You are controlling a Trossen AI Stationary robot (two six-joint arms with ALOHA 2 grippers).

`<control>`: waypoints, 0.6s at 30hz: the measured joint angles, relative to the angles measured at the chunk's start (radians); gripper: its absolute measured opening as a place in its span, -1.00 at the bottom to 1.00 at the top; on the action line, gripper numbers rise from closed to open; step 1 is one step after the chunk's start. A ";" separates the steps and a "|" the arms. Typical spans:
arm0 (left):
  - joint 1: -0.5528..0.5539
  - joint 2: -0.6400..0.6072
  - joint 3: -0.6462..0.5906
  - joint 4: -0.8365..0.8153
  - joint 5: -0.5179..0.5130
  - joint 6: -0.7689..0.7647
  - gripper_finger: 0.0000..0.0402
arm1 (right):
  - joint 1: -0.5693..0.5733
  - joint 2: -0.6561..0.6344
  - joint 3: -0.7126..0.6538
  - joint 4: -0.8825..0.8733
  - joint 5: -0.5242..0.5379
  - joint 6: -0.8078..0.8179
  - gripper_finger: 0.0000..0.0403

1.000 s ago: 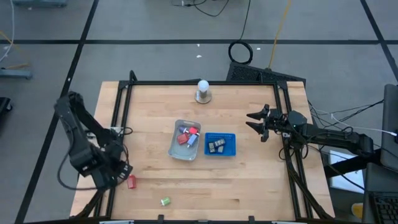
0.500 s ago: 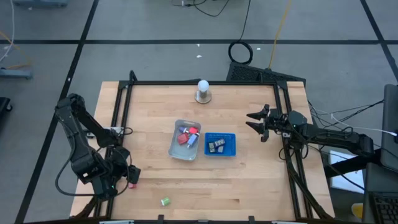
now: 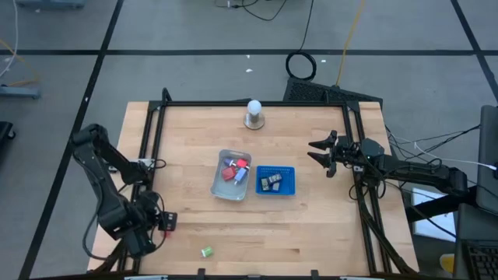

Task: Pick & Place Office items
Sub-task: Put the red charger adapter into the gray bin

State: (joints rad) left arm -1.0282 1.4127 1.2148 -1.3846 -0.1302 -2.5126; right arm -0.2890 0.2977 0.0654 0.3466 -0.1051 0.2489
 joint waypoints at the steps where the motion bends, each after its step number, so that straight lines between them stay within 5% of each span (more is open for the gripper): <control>1: 0.000 0.008 0.000 -0.001 0.010 -0.001 0.13 | 0.000 0.000 0.000 0.000 0.000 0.000 -0.02; 7: 0.001 0.050 0.000 0.023 -0.008 0.025 0.33 | 0.000 0.000 0.000 0.000 0.000 0.000 -0.02; 18: 0.013 0.062 0.000 0.099 -0.079 0.489 0.29 | 0.000 0.000 0.000 0.000 0.000 0.000 -0.03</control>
State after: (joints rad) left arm -1.0149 1.4746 1.2148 -1.2852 -0.2092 -2.0232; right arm -0.2890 0.2977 0.0654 0.3466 -0.1051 0.2487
